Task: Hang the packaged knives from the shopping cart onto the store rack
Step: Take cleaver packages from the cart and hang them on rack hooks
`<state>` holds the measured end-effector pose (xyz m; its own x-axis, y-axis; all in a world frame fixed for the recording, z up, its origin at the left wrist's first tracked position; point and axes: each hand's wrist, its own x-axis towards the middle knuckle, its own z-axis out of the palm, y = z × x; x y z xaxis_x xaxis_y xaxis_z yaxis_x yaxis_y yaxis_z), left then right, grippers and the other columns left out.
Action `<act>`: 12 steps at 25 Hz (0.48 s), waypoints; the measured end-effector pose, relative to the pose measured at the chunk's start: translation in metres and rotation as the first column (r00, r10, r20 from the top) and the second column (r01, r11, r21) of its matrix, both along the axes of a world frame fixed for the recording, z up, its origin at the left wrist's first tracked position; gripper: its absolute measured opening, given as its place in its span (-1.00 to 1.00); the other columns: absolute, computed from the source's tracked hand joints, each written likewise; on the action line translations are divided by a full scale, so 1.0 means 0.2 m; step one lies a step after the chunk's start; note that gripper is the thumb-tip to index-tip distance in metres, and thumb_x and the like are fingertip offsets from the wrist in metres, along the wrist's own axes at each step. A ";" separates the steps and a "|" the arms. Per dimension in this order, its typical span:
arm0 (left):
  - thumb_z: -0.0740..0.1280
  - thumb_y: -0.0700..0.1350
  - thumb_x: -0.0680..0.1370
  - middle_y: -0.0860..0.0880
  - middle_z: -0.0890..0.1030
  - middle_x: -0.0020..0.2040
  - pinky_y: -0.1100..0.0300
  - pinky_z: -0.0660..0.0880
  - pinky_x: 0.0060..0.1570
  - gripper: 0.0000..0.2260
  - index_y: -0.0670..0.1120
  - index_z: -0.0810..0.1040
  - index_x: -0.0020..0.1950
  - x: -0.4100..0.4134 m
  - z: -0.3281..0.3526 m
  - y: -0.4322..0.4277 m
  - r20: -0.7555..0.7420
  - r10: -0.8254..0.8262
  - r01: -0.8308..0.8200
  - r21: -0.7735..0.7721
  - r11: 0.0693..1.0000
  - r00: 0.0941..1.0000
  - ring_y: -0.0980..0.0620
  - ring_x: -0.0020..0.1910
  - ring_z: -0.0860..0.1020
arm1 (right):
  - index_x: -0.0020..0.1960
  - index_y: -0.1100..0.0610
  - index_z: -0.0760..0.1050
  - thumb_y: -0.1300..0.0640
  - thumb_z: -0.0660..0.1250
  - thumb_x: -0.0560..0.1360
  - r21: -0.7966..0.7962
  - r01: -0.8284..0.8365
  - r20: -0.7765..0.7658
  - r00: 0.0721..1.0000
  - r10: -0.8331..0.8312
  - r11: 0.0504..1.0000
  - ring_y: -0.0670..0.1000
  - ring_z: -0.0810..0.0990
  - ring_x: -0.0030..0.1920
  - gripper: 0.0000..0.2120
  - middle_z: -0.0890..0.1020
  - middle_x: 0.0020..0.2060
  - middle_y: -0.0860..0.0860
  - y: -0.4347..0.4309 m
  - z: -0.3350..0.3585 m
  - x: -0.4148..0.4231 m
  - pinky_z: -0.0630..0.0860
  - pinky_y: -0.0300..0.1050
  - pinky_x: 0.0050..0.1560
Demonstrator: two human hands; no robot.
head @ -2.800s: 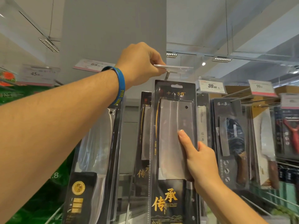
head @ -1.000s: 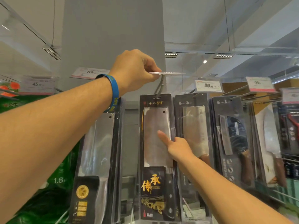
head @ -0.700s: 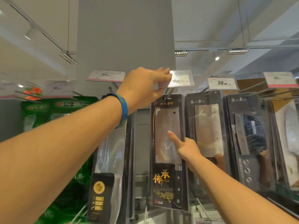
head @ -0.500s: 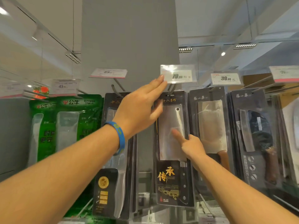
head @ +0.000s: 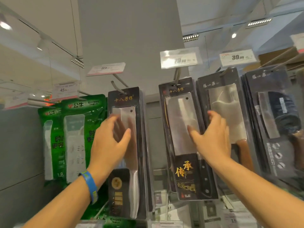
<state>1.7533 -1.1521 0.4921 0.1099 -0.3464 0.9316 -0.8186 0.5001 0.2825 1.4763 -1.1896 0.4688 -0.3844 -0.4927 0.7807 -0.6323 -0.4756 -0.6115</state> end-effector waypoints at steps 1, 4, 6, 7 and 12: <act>0.35 0.11 0.54 0.23 0.39 0.28 0.32 0.27 0.16 -0.49 0.12 0.33 0.47 0.03 0.02 -0.02 -0.039 -0.026 0.027 0.024 0.999 0.999 0.26 0.24 0.34 | 0.47 0.05 0.32 -0.12 0.47 0.50 -0.110 0.041 -0.028 0.999 -0.044 0.993 0.11 0.44 0.32 -0.36 0.47 0.34 0.05 0.04 0.05 0.03 0.46 0.11 0.25; 0.35 0.12 0.55 0.13 0.44 0.38 0.24 0.34 0.16 -0.45 0.11 0.29 0.51 0.09 0.04 -0.07 -0.236 -0.092 0.120 0.108 0.987 0.967 0.21 0.24 0.39 | 0.25 0.01 0.51 -0.07 0.39 0.57 -0.292 -0.084 -0.161 0.986 0.038 0.953 0.01 0.56 0.07 -0.69 0.58 0.09 -0.09 0.13 0.19 0.18 0.50 0.01 0.04; 0.34 0.13 0.56 0.08 0.42 0.44 0.20 0.34 0.18 -0.42 0.07 0.25 0.54 0.12 0.01 -0.10 -0.338 -0.115 0.175 0.156 0.972 0.934 0.15 0.30 0.41 | 0.15 -0.06 0.54 -0.11 0.33 0.60 -0.185 -0.294 -0.231 0.941 0.249 0.938 -0.15 0.57 -0.07 -0.81 0.59 -0.04 -0.21 0.15 0.22 0.30 0.47 -0.18 -0.10; 0.33 0.13 0.57 0.06 0.41 0.47 0.19 0.33 0.20 -0.41 0.05 0.24 0.56 0.14 -0.01 -0.11 -0.377 -0.121 0.199 0.173 0.965 0.918 0.11 0.34 0.42 | 0.12 -0.09 0.54 -0.14 0.32 0.61 -0.110 -0.381 -0.243 0.906 0.347 0.918 -0.20 0.57 -0.08 -0.83 0.60 -0.07 -0.23 0.14 0.20 0.36 0.46 -0.25 -0.12; 0.27 0.17 0.59 0.03 0.52 0.36 -0.01 0.42 0.32 -0.49 0.02 0.38 0.50 0.16 -0.05 -0.17 -0.602 -0.198 0.378 0.189 0.906 0.774 0.00 0.29 0.49 | 0.30 -0.06 0.47 -0.24 0.34 0.57 0.064 -0.500 -0.176 0.846 0.503 0.864 -0.22 0.56 -0.03 -0.60 0.57 -0.07 -0.24 0.02 0.12 0.55 0.44 -0.29 -0.07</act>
<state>1.7853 -1.1870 0.4819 0.4271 -0.6837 0.5918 -0.3008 0.5098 0.8060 1.5867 -1.1856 0.4925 0.0654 -0.5924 0.8030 -0.4101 -0.7496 -0.5196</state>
